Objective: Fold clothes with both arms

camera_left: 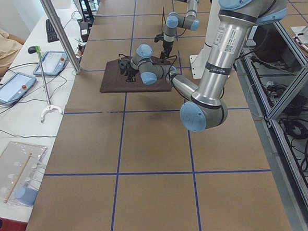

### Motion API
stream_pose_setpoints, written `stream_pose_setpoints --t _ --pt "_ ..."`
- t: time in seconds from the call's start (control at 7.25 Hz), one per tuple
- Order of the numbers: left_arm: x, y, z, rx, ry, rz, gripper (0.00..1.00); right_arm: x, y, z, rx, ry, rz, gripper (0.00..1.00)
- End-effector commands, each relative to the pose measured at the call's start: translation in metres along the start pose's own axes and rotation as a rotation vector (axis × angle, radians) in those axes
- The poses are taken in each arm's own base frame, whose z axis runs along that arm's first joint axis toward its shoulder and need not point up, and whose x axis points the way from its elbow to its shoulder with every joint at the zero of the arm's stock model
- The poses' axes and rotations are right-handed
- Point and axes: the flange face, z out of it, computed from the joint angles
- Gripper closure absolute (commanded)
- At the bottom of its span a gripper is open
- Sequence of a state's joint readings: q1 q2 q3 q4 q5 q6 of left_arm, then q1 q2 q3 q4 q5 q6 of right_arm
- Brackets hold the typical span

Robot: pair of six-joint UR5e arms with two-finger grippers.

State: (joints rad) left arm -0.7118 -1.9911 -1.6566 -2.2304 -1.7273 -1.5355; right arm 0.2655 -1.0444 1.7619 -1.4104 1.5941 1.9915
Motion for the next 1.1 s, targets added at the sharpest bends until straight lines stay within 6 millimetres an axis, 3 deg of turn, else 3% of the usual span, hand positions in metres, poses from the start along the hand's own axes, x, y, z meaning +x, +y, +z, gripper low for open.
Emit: stream_pose_setpoints --t 0.0,0.28,0.41,0.55,0.97 --pt "-0.0005 -0.0001 -0.0005 0.002 0.0 0.0 0.53 0.009 0.0077 0.0046 0.008 0.002 0.087 0.27" --pt "-0.0009 0.0 -0.0009 0.002 0.0 -0.002 0.53 0.0088 0.0146 0.0094 0.019 0.003 0.092 0.38" --pt "-0.0029 0.0 -0.0005 0.001 -0.003 -0.002 0.53 0.0074 0.0151 0.0091 0.019 0.001 0.095 0.55" --pt "-0.0024 0.0003 -0.0022 0.002 0.0 -0.002 0.53 0.006 0.0159 0.0064 0.015 -0.004 0.094 1.0" --pt "-0.0023 0.0005 -0.0033 0.002 0.001 -0.001 0.53 0.0027 0.0145 0.0 0.009 -0.016 0.088 1.0"
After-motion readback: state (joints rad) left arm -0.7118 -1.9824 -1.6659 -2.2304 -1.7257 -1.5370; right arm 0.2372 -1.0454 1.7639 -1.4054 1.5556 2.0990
